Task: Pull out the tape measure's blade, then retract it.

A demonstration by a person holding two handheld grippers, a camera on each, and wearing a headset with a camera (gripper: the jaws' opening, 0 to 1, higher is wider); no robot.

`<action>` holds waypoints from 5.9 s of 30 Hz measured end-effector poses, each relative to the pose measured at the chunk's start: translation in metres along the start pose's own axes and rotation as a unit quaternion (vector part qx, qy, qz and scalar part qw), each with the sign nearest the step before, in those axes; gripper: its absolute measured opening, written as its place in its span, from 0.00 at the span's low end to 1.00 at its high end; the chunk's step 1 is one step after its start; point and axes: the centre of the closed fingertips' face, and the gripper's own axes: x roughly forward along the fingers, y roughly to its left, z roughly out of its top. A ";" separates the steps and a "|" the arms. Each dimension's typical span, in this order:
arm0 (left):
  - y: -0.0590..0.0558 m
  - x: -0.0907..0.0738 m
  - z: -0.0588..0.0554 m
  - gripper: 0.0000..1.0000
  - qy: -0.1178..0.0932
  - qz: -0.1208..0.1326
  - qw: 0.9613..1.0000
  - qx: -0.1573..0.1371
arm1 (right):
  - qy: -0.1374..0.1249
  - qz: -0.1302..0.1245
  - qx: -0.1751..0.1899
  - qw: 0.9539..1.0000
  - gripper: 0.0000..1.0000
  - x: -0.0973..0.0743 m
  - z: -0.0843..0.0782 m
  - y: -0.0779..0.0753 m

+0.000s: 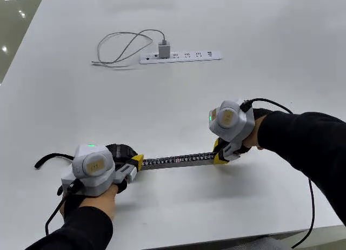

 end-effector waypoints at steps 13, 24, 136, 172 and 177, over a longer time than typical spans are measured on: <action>-0.001 0.000 -0.001 0.62 -0.001 0.001 1.000 -0.001 | 0.002 -0.001 0.002 1.000 0.10 0.001 0.001 0.000; -0.001 0.000 -0.001 0.62 -0.001 -0.001 1.000 -0.003 | 0.015 -0.004 0.017 1.000 0.10 0.003 0.003 0.000; -0.001 0.002 -0.004 0.62 0.008 -0.039 0.999 -0.025 | 0.035 -0.003 -0.006 0.999 0.10 0.014 0.033 0.006; -0.001 0.002 -0.005 0.62 0.010 -0.038 0.999 -0.026 | 0.041 -0.013 -0.007 0.999 0.09 0.019 0.043 0.008; 0.000 0.001 -0.005 0.61 0.009 -0.046 0.998 -0.029 | 0.023 -0.006 -0.005 1.000 0.09 0.018 0.043 0.008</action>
